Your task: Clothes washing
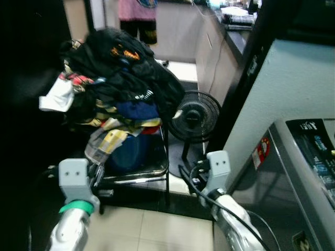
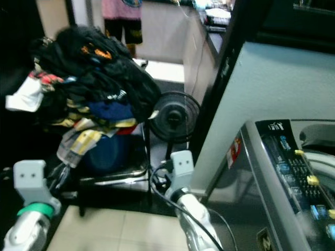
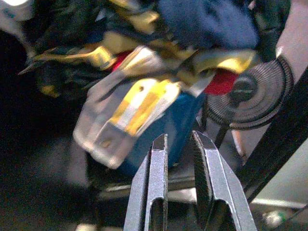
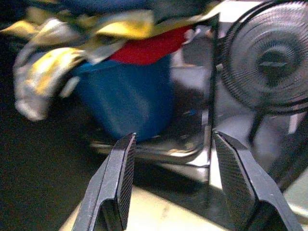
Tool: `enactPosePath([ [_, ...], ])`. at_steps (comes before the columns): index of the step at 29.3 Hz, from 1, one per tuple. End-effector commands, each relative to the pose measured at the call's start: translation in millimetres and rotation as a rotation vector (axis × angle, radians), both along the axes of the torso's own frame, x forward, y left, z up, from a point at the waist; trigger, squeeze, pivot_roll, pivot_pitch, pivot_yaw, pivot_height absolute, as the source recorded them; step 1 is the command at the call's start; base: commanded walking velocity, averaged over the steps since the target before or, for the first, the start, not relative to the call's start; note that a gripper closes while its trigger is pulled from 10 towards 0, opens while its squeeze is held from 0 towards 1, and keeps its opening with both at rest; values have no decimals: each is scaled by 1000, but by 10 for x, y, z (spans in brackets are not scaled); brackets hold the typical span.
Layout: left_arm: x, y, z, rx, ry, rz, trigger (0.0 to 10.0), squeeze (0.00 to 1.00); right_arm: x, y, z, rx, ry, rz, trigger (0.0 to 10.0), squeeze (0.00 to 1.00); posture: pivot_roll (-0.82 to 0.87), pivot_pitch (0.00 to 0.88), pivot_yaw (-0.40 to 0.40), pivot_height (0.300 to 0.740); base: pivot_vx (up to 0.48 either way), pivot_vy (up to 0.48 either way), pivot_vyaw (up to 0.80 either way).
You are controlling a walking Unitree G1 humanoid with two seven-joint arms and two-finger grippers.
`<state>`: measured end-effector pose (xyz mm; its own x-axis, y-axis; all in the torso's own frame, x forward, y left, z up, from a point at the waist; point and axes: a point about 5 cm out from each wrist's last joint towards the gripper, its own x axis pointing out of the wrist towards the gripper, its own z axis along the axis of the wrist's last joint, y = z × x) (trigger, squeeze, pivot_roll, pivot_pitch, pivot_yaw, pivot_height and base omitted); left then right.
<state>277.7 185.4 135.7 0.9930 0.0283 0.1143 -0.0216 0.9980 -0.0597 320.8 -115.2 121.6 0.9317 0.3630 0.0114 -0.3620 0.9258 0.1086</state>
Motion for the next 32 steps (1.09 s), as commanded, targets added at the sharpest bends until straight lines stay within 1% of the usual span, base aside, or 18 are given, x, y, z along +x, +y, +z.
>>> enactPosePath([
  [1,-13,43,-65,-8,20,16,10000,0,-31,35,-27,-3,14,17,10000,0,38,50,-44,740,382,0,0],
  [7,-7,28,-71,-13,18,17,10000,0,-35,22,-25,-8,15,17,10000,0,33,50,-45,740,387,0,0],
  [9,-4,22,-71,-14,17,15,10000,0,-32,23,-17,-21,10,22,10000,0,30,50,-45,740,390,0,0],
  [10,1,15,-68,-15,15,13,10000,0,-30,33,-2,-46,-2,30,10000,0,30,50,-43,740,386,0,0],
  [14,20,1,-50,-15,9,8,10000,0,-22,68,26,-68,-20,46,10000,0,30,50,-43,740,390,0,800],
  [15,23,-1,-47,-15,6,8,10000,0,-17,68,37,-63,-27,42,10000,0,33,48,-47,740,390,0,800],
  [18,24,1,-43,-15,2,11,10000,0,17,34,61,-28,-16,9,10000,0,34,47,-50,740,390,0,0],
  [25,20,30,-54,-16,0,19,10000,0,40,38,111,-27,-32,22,10000,0,29,43,-54,740,386,0,0],
  [32,49,6,-50,-21,-9,17,10000,0,104,5,279,-38,-102,18,10000,0,30,26,-67,740,382,0,0],
])
